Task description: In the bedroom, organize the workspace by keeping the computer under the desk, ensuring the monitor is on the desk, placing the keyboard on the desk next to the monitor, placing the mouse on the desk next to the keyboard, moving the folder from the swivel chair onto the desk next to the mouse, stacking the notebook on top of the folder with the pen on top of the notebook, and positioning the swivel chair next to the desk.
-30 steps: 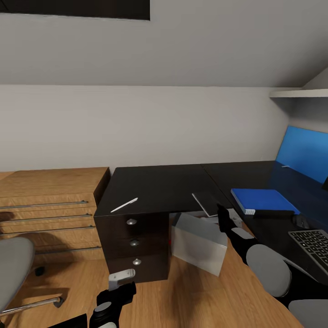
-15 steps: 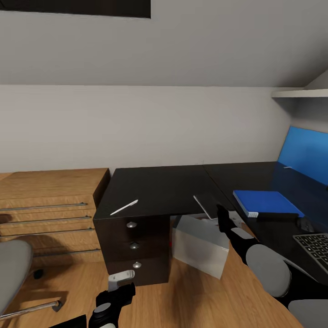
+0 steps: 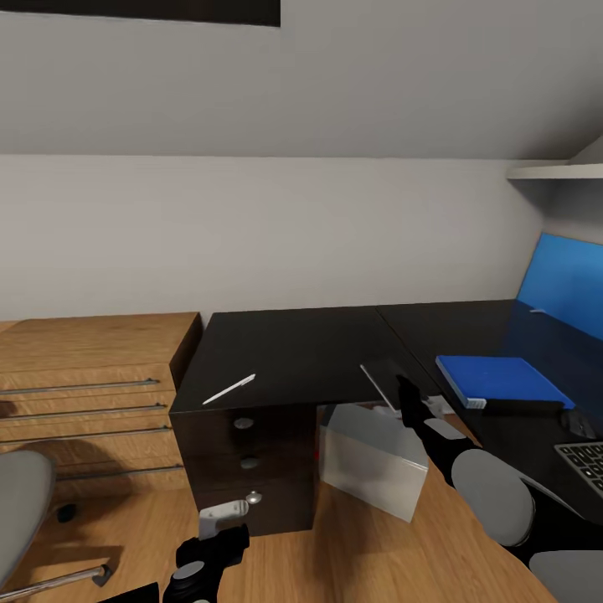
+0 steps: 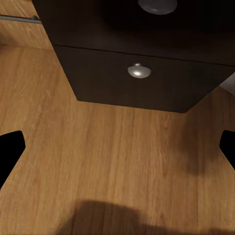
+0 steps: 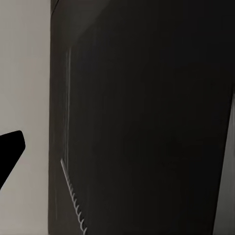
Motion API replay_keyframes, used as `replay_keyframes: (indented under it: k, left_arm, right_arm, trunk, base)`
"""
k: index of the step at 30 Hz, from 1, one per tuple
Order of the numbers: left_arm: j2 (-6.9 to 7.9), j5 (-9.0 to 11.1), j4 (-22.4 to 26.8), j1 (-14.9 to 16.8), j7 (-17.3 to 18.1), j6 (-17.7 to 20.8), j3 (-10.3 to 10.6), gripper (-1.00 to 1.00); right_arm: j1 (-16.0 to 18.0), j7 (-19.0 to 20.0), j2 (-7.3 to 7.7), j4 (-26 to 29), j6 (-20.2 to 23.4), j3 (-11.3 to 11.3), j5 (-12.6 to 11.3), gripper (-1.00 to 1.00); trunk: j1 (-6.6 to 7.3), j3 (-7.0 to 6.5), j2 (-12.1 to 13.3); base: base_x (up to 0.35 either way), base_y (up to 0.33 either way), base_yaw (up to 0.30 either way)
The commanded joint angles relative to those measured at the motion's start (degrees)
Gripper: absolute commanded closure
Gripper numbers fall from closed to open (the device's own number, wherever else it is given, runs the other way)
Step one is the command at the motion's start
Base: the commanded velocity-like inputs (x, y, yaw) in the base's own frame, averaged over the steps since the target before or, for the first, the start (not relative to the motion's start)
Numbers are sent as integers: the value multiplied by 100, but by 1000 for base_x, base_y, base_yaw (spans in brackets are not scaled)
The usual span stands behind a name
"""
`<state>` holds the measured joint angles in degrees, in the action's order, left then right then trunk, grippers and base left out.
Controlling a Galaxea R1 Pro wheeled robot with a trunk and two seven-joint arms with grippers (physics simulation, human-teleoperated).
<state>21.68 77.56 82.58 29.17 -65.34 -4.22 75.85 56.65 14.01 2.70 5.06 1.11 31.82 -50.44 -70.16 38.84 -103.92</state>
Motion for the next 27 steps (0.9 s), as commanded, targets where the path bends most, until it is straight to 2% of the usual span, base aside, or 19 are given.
replay_keyframes:
  k: [1,13,14,27]
  left_arm:
    - [2,32,5,10,-14,-44,16,-100]
    - [3,31,4,10,-15,-44,24,-100]
    - [3,31,4,10,-16,-44,25,-100]
    - [-2,23,7,10,-22,-44,27,-100]
  right_arm:
    - [4,16,2,-5,12,-8,-59,-100]
    - [4,4,2,-5,12,-1,-62,-100]
    - [4,1,2,-5,12,-1,-62,100]
    - [4,4,18,-5,6,-5,-62,100]
  trunk:
    - [0,6,-3]
    - [0,6,-3]
    - [0,6,-3]
    - [0,6,-3]
  base:
    - [8,3,0]
    - [1,0,0]
    - [0,0,0]
    - [0,0,0]
